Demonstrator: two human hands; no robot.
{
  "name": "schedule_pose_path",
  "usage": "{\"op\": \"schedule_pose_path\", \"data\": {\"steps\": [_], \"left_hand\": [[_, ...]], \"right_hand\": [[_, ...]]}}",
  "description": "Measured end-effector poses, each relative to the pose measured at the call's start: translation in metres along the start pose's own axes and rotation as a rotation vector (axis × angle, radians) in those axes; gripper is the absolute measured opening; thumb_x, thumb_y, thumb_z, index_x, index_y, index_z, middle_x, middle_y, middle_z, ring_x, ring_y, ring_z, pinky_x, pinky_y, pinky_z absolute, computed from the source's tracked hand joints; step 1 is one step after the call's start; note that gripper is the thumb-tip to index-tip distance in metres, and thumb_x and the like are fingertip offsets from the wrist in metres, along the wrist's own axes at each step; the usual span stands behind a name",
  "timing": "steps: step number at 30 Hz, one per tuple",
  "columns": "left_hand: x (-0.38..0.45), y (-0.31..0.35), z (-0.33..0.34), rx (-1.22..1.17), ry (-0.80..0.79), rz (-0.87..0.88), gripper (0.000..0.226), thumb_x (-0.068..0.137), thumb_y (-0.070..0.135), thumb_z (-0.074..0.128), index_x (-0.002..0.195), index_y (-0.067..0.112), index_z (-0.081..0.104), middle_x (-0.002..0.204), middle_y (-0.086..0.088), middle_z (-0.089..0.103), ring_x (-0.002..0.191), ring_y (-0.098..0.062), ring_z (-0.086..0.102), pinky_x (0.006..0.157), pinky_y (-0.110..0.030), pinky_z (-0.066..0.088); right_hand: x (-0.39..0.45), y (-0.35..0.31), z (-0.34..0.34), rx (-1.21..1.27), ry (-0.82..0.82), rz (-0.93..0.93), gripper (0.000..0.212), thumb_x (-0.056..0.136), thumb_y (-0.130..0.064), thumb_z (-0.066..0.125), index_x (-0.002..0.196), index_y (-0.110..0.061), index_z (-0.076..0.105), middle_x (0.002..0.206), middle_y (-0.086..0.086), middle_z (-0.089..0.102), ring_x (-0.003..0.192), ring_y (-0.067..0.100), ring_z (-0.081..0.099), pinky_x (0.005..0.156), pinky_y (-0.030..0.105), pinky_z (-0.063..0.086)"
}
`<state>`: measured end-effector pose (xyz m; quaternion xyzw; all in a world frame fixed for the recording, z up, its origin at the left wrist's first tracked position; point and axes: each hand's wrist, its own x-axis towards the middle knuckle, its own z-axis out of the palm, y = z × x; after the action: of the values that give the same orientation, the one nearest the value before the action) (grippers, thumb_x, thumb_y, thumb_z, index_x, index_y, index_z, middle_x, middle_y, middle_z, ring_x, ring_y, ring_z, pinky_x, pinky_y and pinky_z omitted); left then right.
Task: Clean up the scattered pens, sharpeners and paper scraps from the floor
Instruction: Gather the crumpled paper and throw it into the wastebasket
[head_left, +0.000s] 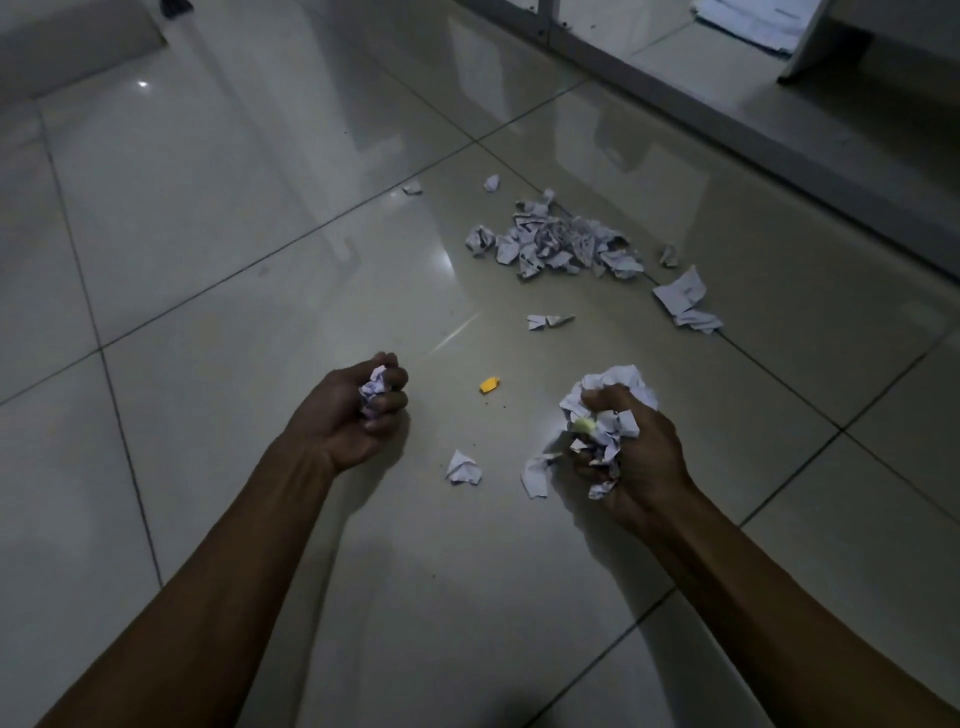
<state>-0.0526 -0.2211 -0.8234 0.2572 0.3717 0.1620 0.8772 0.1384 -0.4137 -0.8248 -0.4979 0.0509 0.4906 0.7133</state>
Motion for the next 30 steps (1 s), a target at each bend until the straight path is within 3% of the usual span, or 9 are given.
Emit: {"op": "schedule_pose_path", "data": {"steps": [2, 5, 8, 10, 13, 17, 22, 26, 30], "left_hand": [[0.001, 0.003, 0.003, 0.148, 0.258, 0.066, 0.019, 0.096, 0.021, 0.043, 0.077, 0.020, 0.046, 0.047, 0.008, 0.036, 0.031, -0.004, 0.029, 0.032, -0.014, 0.015], [0.012, 0.006, 0.001, 0.625, 0.685, 0.275, 0.037, 0.102, 0.035, 0.037, 0.080, 0.010, 0.051, 0.050, -0.003, 0.042, 0.037, -0.016, 0.038, 0.041, -0.020, 0.026], [0.011, 0.003, 0.010, 1.360, 0.860, 0.380, 0.068, 0.096, 0.063, 0.025, 0.062, 0.010, 0.050, 0.062, -0.007, 0.052, 0.059, -0.025, 0.051, 0.063, -0.032, 0.038], [0.011, -0.003, 0.019, 1.606, 0.922, 0.356, 0.076, 0.092, 0.069, 0.015, 0.061, 0.010, 0.052, 0.064, -0.005, 0.051, 0.060, -0.023, 0.047, 0.070, -0.034, 0.037], [0.016, -0.013, 0.021, 1.825, 0.952, 0.338, 0.060, 0.101, 0.051, 0.018, 0.078, 0.009, 0.054, 0.074, -0.006, 0.055, 0.070, -0.025, 0.047, 0.074, -0.038, 0.038], [0.021, -0.020, 0.001, 1.824, 0.911, 0.564, 0.026, 0.102, 0.029, 0.029, 0.091, 0.011, 0.043, 0.081, -0.018, 0.061, 0.076, -0.040, 0.058, 0.067, -0.041, 0.038], [0.015, -0.019, -0.014, 1.871, 0.725, 0.755, 0.024, 0.098, 0.023, 0.047, 0.117, 0.008, 0.049, 0.077, -0.015, 0.065, 0.072, -0.040, 0.061, 0.063, -0.039, 0.040], [0.013, -0.025, -0.019, 1.993, 0.643, 0.833, 0.023, 0.097, 0.028, 0.045, 0.107, 0.011, 0.056, 0.081, -0.011, 0.067, 0.069, -0.037, 0.063, 0.061, -0.036, 0.042], [0.018, -0.027, -0.012, 2.010, 0.738, 0.727, 0.018, 0.099, 0.021, 0.046, 0.093, 0.006, 0.052, 0.073, -0.014, 0.063, 0.059, -0.035, 0.056, 0.057, -0.034, 0.032]], "right_hand": [[0.002, 0.000, -0.002, 0.018, -0.004, -0.010, 0.042, 0.084, -0.008, 0.061, 0.043, -0.020, 0.056, 0.053, 0.005, 0.049, 0.045, 0.015, 0.038, 0.056, 0.029, 0.023], [0.003, 0.002, -0.001, 0.034, -0.021, 0.004, 0.024, 0.065, -0.017, 0.072, 0.046, -0.020, 0.057, 0.053, 0.003, 0.052, 0.048, 0.017, 0.040, 0.060, 0.032, 0.026], [0.006, 0.004, -0.003, -0.009, 0.000, -0.008, 0.033, 0.076, -0.012, 0.068, 0.047, -0.021, 0.056, 0.053, 0.002, 0.050, 0.047, 0.016, 0.039, 0.052, 0.027, 0.027], [0.007, 0.004, -0.006, -0.017, 0.021, 0.013, 0.035, 0.086, -0.009, 0.061, 0.053, -0.019, 0.055, 0.052, 0.002, 0.048, 0.040, 0.015, 0.040, 0.044, 0.020, 0.027], [0.007, 0.002, -0.006, -0.112, 0.028, -0.005, 0.027, 0.086, -0.010, 0.063, 0.061, -0.017, 0.058, 0.050, 0.001, 0.052, 0.041, 0.015, 0.045, 0.048, 0.022, 0.032], [0.010, 0.001, -0.006, -0.009, -0.012, 0.054, 0.022, 0.056, -0.025, 0.077, 0.055, -0.017, 0.057, 0.053, 0.006, 0.052, 0.045, 0.018, 0.041, 0.057, 0.028, 0.023], [0.009, -0.003, -0.011, 0.029, -0.044, 0.021, 0.040, 0.089, -0.011, 0.059, 0.051, -0.019, 0.052, 0.049, 0.004, 0.043, 0.033, 0.013, 0.036, 0.039, 0.014, 0.025], [0.006, -0.001, -0.005, 0.023, -0.002, -0.004, 0.043, 0.089, -0.008, 0.059, 0.047, -0.019, 0.054, 0.050, 0.003, 0.045, 0.035, 0.013, 0.038, 0.041, 0.015, 0.024], [0.003, -0.001, 0.000, -0.006, 0.019, -0.009, 0.046, 0.087, -0.007, 0.060, 0.043, -0.019, 0.056, 0.050, 0.003, 0.049, 0.039, 0.015, 0.040, 0.047, 0.019, 0.026]]}}
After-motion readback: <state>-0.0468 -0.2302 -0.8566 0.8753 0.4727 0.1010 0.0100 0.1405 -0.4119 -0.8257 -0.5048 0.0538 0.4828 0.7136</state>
